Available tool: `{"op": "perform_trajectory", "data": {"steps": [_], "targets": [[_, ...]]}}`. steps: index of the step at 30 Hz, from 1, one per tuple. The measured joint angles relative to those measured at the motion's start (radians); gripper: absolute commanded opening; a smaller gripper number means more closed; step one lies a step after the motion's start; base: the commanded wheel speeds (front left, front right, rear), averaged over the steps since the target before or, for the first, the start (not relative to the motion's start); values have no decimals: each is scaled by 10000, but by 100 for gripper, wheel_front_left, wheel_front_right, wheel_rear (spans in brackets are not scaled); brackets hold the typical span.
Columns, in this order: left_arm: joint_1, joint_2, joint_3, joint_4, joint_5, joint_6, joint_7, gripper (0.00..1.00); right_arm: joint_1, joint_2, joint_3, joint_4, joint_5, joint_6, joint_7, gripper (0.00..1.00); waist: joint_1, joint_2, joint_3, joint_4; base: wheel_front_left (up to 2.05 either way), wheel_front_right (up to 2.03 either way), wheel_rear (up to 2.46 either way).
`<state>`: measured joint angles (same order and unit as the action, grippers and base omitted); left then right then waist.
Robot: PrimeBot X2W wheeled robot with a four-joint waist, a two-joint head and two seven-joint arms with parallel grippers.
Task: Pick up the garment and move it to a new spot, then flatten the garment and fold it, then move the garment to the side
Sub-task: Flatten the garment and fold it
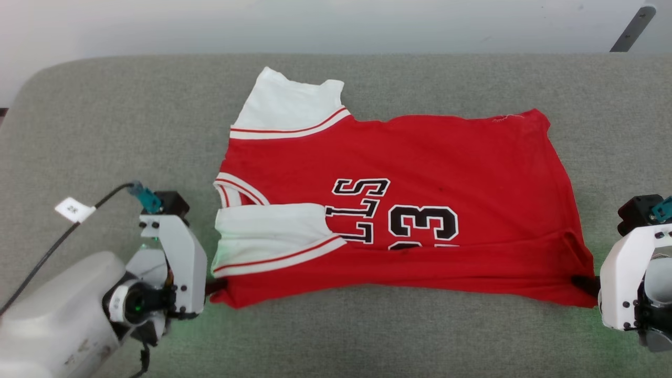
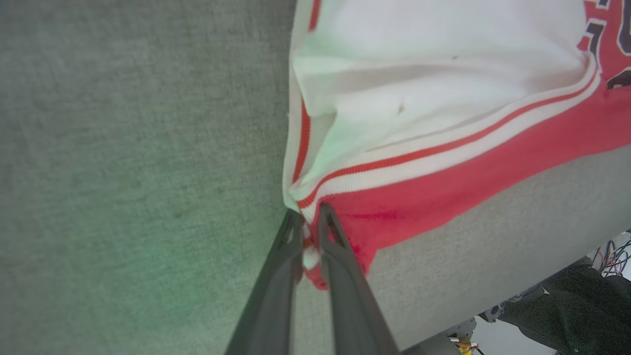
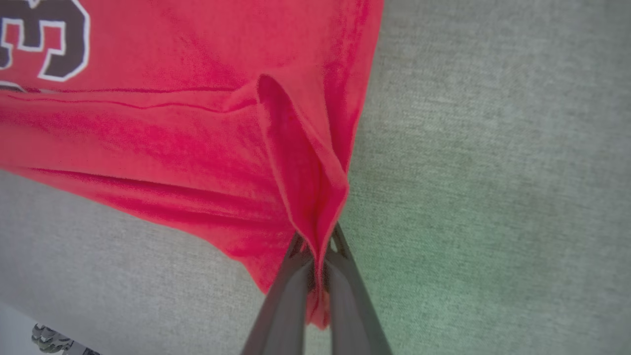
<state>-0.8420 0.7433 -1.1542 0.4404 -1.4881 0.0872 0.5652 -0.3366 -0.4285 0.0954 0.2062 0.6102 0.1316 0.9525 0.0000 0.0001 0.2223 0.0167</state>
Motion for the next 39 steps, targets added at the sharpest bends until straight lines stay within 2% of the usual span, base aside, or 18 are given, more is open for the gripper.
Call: {"op": "perform_trajectory", "data": {"steps": [8,13,21,22,23,24,25,26,27,28,29,39], "targets": [[494,842,-121,-1894,-257,1202,539,0,682,-336,-100,-978,301,-2,767,0,0,0,-50,-21,0,0,0],[822,1216,-242,-2840,-387,1791,784,0,1197,-483,-268,-1430,453,-2,1269,0,1,0,-44,-11,0,0,0],[1106,1279,-263,-3204,-426,2006,585,0,1420,-284,-558,-1659,299,-2,1319,0,0,0,-16,-40,0,0,0],[1118,1256,-251,-3164,-430,2006,523,6,1423,-238,-558,-1672,288,-2,1243,1,0,0,-23,-44,0,0,0],[1146,1229,-221,-3097,-430,2013,414,41,1423,-190,-548,-1685,257,-2,1208,14,0,0,-38,-50,0,0,0],[1172,1200,-186,-3028,-431,2036,336,55,1423,-176,-474,-1693,228,-2,1216,27,0,0,-60,-57,0,0,0],[1197,1187,-173,-2972,-430,2048,309,99,1427,-174,-407,-1714,217,-2,1214,40,0,0,-88,-63,0,0,0],[1209,1187,-192,-2940,-412,2065,286,100,1428,-153,-387,-1753,219,-2,1162,49,0,0,-121,-69,0,0,0],[1209,1189,-207,-2917,-370,2075,288,100,1429,-136,-382,-1779,219,-2,1110,65,1,0,-160,-74,0,0,0],[1208,1189,-221,-2915,-337,2069,288,100,1437,-136,-362,-1781,217,-2,1110,89,0,0,-201,-77,0,0,0],[1207,1195,-219,-2909,-311,2061,280,100,1464,-140,-336,-1797,217,-2,1074,100,0,0,-243,-81,0,0,0],[457,1733,23,-3223,372,2002,79,100,1677,138,-800,-2476,-19,-4,456,100,0,0,-505,-216,0,0,0]]}}
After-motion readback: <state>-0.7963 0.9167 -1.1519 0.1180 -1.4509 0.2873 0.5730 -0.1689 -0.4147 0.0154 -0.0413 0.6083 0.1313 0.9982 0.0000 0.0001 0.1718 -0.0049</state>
